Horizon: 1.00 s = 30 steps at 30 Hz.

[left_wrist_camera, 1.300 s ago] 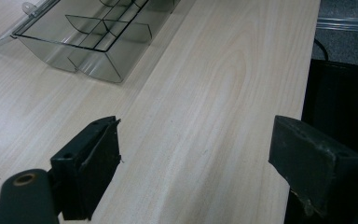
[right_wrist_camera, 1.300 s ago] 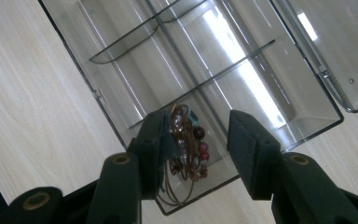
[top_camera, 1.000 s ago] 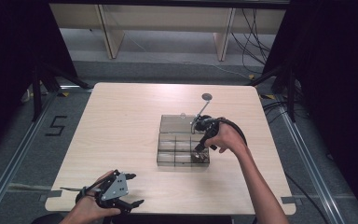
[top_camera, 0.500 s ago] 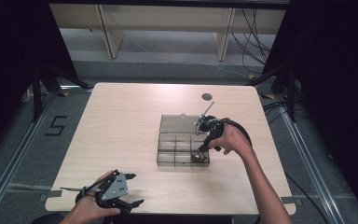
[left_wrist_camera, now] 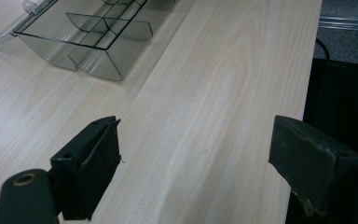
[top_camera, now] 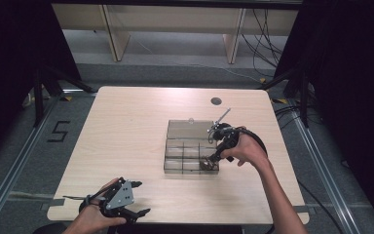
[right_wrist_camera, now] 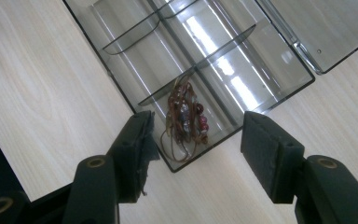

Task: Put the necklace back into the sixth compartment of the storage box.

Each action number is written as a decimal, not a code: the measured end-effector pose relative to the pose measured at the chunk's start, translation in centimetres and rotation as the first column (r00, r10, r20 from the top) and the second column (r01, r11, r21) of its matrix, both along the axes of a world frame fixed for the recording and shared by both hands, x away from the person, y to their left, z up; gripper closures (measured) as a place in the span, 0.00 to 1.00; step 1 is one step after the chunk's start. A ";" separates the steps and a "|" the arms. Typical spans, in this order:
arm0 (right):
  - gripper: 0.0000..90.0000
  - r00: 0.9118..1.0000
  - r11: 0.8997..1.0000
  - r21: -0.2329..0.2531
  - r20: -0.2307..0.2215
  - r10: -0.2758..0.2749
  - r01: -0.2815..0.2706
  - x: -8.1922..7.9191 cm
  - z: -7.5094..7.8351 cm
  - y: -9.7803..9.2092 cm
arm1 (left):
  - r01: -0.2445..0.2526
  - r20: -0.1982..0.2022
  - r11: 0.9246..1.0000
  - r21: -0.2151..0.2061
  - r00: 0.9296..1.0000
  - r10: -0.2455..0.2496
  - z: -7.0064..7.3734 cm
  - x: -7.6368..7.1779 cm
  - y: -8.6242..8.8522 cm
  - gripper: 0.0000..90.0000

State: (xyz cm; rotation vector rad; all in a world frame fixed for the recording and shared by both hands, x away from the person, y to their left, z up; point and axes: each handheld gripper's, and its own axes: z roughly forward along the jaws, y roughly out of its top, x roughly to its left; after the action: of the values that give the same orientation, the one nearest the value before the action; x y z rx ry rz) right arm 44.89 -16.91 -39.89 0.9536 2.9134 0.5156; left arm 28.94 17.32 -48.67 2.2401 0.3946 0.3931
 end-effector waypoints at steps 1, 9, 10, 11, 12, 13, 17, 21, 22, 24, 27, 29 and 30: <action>0.48 1.000 1.000 0.004 -0.002 -0.007 0.007 -0.1 0.0 -0.1 | -0.002 0.001 1.000 -0.002 1.000 0.002 0.0 0.0 0.0 0.18; 0.45 1.000 1.000 0.024 0.012 -0.016 0.015 -0.5 -0.1 -0.6 | 0.005 0.008 1.000 0.018 1.000 -0.005 0.0 0.1 0.1 0.17; 0.44 1.000 0.999 0.022 0.015 -0.023 0.023 -0.7 -0.1 -0.7 | -0.002 -0.001 1.000 0.000 1.000 0.002 -0.1 0.0 0.0 0.18; 0.43 1.000 0.999 0.025 0.016 -0.022 0.021 -0.7 -0.1 -0.7 | -0.002 -0.001 1.000 0.000 1.000 0.002 -0.1 0.0 0.0 0.18; 0.43 0.999 0.999 0.025 0.014 -0.030 0.029 -0.8 -0.1 -0.8 | -0.001 0.006 1.000 0.013 1.000 0.001 0.0 0.1 0.1 0.18; 0.43 0.999 0.999 0.029 0.013 -0.030 0.030 -0.9 -0.1 -0.8 | 0.001 0.006 1.000 0.018 1.000 -0.001 0.0 0.1 0.1 0.17; 0.41 0.999 0.998 0.036 0.020 -0.048 0.047 -1.1 -0.1 -1.0 | 0.002 0.003 1.000 0.005 1.000 -0.002 0.0 0.0 0.1 0.17; 0.40 0.998 0.998 0.047 0.030 -0.049 0.048 -1.3 0.0 -1.2 | -0.004 -0.003 1.000 0.000 1.000 0.004 -0.1 0.0 0.0 0.17; 0.40 0.998 0.998 0.047 0.030 -0.049 0.048 -1.3 0.0 -1.2 | -0.004 -0.003 1.000 0.000 1.000 0.004 -0.1 0.0 0.0 0.17; 0.39 0.998 0.997 0.048 0.020 -0.055 0.054 -1.5 0.0 -1.3 | -0.003 0.002 1.000 0.001 1.000 0.003 0.0 0.0 0.0 0.17; 0.39 0.997 0.996 0.057 0.025 -0.068 0.066 -1.7 0.0 -1.5 | 0.001 0.008 1.000 0.018 1.000 -0.001 0.1 0.1 0.1 0.17; 0.39 0.998 0.996 0.060 0.032 -0.061 0.059 -1.7 -0.1 -1.6 | 0.001 0.007 1.000 0.018 1.000 -0.001 0.0 0.1 0.1 0.17; 0.38 0.998 0.997 0.062 0.037 -0.057 0.055 -1.8 -0.1 -1.7 | 0.001 0.007 1.000 0.018 1.000 -0.001 0.0 0.1 0.1 0.17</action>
State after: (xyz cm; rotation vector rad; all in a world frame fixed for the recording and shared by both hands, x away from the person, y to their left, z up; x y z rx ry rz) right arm 43.10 -18.56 -39.94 1.0174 2.8432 0.6150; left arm 29.04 17.43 -48.63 2.2554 0.3880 0.4049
